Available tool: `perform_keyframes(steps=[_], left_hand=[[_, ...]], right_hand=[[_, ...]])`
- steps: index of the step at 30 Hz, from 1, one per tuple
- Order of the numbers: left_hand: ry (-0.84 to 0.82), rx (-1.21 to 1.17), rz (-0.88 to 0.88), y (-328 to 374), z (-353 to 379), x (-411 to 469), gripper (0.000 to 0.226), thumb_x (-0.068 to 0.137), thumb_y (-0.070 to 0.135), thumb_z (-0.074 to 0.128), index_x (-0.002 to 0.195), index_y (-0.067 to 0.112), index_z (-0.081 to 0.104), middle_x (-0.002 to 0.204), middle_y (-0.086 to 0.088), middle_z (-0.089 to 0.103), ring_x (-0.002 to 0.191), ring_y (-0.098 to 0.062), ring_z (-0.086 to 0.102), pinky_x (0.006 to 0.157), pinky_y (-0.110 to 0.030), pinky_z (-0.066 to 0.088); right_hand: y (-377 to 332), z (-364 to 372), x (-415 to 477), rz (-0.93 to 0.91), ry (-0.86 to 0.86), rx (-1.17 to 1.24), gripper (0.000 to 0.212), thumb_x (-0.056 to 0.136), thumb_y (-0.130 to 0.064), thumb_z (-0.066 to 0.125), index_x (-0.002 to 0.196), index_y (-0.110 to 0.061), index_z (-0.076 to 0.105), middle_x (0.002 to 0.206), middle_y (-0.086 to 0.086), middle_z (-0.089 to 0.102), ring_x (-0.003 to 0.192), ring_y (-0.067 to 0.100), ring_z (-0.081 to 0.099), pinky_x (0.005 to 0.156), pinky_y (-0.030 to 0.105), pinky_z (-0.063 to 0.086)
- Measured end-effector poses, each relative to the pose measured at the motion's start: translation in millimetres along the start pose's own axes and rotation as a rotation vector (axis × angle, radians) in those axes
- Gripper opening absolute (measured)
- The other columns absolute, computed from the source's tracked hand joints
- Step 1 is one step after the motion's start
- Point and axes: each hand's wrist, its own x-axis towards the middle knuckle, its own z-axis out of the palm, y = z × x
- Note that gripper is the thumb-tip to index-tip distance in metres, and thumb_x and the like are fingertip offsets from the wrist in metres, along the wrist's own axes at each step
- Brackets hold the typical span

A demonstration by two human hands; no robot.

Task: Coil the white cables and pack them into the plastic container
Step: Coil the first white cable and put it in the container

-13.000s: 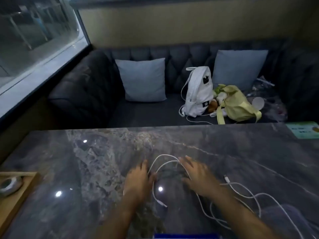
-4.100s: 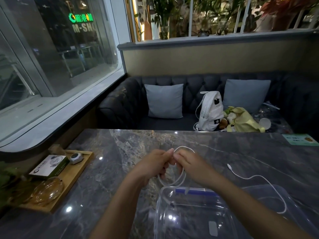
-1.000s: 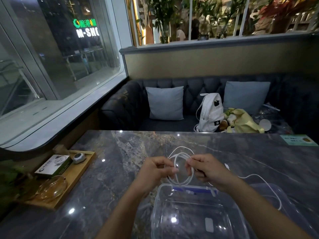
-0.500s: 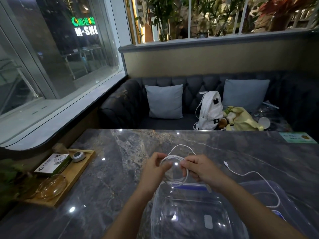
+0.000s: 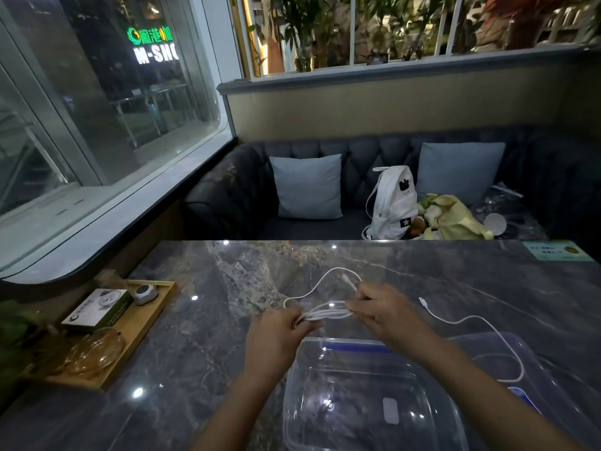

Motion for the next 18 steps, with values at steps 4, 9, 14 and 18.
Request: perform_keyframes(steps=[4,9,14,18], left_hand=[[-0.096,-0.372,-0.104,-2,3,2,0.016,0.073,0.038,0.070,0.069,0.023,0.073,0.068,-0.002,0.070,0.072,-0.014,0.064,0.083,-0.047,0.045],[-0.106,-0.726,-0.218,-2,3,3,0.017,0.074,0.004,0.069,0.064,0.016,0.072,0.060,0.010,0.066,0.064,-0.003,0.058,0.063,-0.023,0.042],[-0.209,-1.169,-0.344,3,-5,3,0.025,0.055,0.017,0.061,0.072,0.003,0.073,0.068,-0.010,0.068,0.069,-0.022,0.058,0.066,-0.029,0.043],[-0.227,-0.954,-0.284,7,-1,0,0.026,0.093,0.023,0.046,0.081,0.004,0.060,0.043,0.011,0.041,0.047,-0.008,0.035,0.049,-0.019,0.032]], right_hand=[[0,4,-2,-0.051,0.119,-0.109,0.028,0.060,-0.002,0.081,0.083,-0.016,0.073,0.061,0.001,0.066,0.045,0.018,0.057,0.035,0.021,0.043],[-3,13,-7,-0.044,0.193,-0.054,0.036,0.061,0.009,0.077,0.091,-0.010,0.072,0.076,0.005,0.075,0.060,0.018,0.069,0.045,0.024,0.053],[-8,11,-9,0.034,0.130,0.157,0.038,0.075,0.000,0.053,0.111,-0.006,0.064,0.097,0.010,0.073,0.084,0.021,0.070,0.070,0.029,0.058],[-12,16,-10,0.185,0.118,0.400,0.037,0.085,-0.007,0.048,0.121,-0.007,0.056,0.113,0.008,0.066,0.101,0.018,0.061,0.087,0.026,0.049]])
